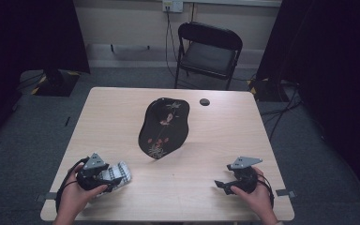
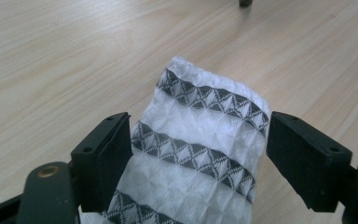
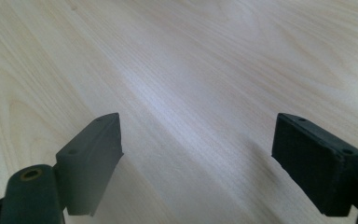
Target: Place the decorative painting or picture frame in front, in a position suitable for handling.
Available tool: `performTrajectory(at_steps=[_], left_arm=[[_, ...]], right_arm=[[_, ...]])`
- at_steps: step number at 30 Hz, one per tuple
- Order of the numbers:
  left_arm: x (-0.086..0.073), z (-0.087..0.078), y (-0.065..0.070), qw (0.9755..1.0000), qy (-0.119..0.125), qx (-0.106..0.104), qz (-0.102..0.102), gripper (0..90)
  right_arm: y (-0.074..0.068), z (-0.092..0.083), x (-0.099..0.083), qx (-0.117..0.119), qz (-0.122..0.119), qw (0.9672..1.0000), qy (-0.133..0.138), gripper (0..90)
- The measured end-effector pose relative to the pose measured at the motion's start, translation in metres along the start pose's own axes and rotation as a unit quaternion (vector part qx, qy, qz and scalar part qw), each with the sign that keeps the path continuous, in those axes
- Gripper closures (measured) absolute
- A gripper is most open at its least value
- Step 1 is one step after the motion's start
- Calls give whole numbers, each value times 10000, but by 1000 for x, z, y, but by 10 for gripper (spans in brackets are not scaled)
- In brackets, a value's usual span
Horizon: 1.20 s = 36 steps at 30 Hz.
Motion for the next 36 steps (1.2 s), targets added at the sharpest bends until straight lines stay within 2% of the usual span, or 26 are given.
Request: performTrajectory(at_steps=[7,9,12,13,15,17,20,23,25,27,29,32,34,36], left_arm=[[-3,-9,-5,10000,33,21,-35,264],[-11,-10,-8,9999,-88,71,53,306],[-17,-10,-9,9999,-152,44,-23,337],[-20,-8,-7,9998,-189,9,-47,341],[-21,-5,-4,9995,-304,24,113,368],[-21,-1,-2,9992,-362,47,166,380],[-16,4,5,9993,-296,-59,236,403],[-14,7,10,9992,-302,-68,271,408],[-9,12,19,9987,-267,-150,413,409],[-7,15,23,9984,-273,-158,467,425],[-6,16,25,9984,-264,-192,451,438],[-6,16,26,9982,-274,-162,499,510],[-6,16,26,9983,-226,-173,506,631],[-5,17,26,9983,-143,-207,519,706]], right_arm=[[2,-4,3,-13,5,10000,87,156],[3,-6,3,-31,28,9999,117,157],[4,-8,4,-32,28,9999,148,158],[4,-8,4,-26,5,9999,152,160],[3,-7,5,-20,-5,9999,161,161],[1,-6,6,-8,-44,9999,153,162],[-1,-5,6,4,-104,9999,124,162],[-1,-5,7,19,-128,9998,138,166],[-2,-4,6,12,-123,9999,116,166],[-2,-3,6,25,-136,9998,120,167],[-2,-3,7,21,-138,9998,119,168],[-2,-3,7,25,-156,9998,110,170],[-2,-3,7,7,-165,9998,97,171],[-2,-3,6,-1,-158,9998,101,171]])
Point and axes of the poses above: each handheld gripper's, and its own axes: z roughly forward along the jaws, x roughly out of its top, y roughly to its right, the point moved 10 cm from there along z, roughly forward along the jaws, and after that the axes turned 4 degrees about -y, right-handed, at the moved point
